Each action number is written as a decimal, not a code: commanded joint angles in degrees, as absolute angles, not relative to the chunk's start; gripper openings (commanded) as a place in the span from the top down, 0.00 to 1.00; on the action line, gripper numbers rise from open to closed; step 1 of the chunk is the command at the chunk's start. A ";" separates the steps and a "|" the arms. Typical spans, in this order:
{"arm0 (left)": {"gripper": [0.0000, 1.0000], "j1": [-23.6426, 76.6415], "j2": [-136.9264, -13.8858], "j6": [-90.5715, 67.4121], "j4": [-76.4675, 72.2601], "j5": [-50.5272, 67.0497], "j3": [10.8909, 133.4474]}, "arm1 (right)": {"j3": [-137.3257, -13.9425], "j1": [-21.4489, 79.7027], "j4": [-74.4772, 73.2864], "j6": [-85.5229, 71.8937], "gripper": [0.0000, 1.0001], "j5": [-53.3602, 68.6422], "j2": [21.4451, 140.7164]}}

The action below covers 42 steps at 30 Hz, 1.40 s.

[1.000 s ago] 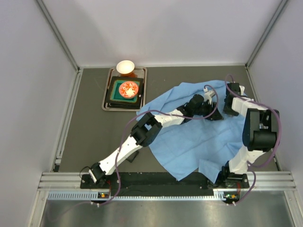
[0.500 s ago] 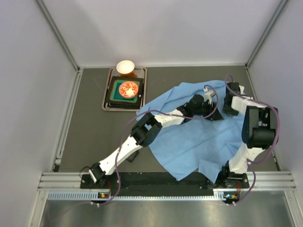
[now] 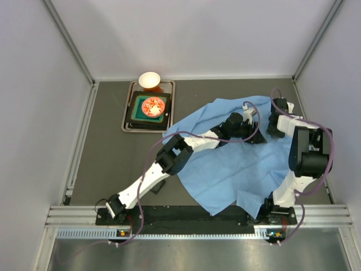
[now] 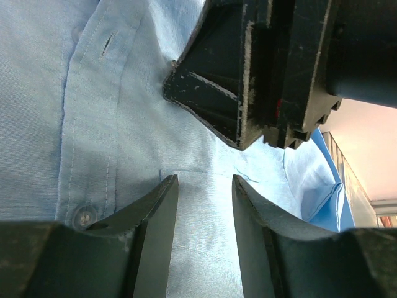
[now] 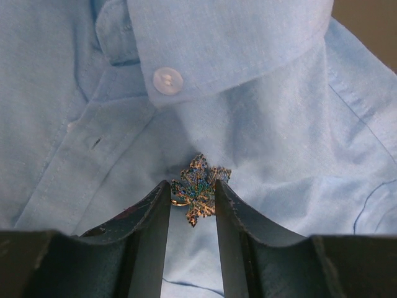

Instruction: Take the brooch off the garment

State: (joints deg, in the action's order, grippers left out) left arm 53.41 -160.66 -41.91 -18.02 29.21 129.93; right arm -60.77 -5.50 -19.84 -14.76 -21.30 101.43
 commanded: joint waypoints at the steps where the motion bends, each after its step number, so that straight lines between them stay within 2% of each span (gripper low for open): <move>1: 0.54 53.88 -158.29 -41.75 -18.02 30.50 130.78 | -58.37 -7.38 -18.02 -16.61 0.65 -20.92 96.69; 10: 0.54 53.88 -158.47 -41.84 -18.02 30.50 130.96 | -54.85 -11.86 -15.47 -18.46 0.60 -14.68 92.64; 23: 0.54 53.88 -158.64 -42.10 -18.02 30.67 131.22 | -51.95 -14.06 -15.03 -20.30 0.60 -12.83 89.74; 34: 0.54 53.88 -158.55 -42.01 -18.11 30.85 131.22 | -48.79 -16.43 -13.89 -21.88 0.64 -10.90 86.31; 42: 0.54 53.88 -158.55 -42.28 -18.37 31.29 131.22 | -47.28 -19.69 -10.29 -22.85 0.75 -5.10 87.10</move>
State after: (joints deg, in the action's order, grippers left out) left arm 53.41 -160.66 -42.13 -17.98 29.74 130.02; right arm -47.11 -18.17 -14.28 -21.85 -8.51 87.61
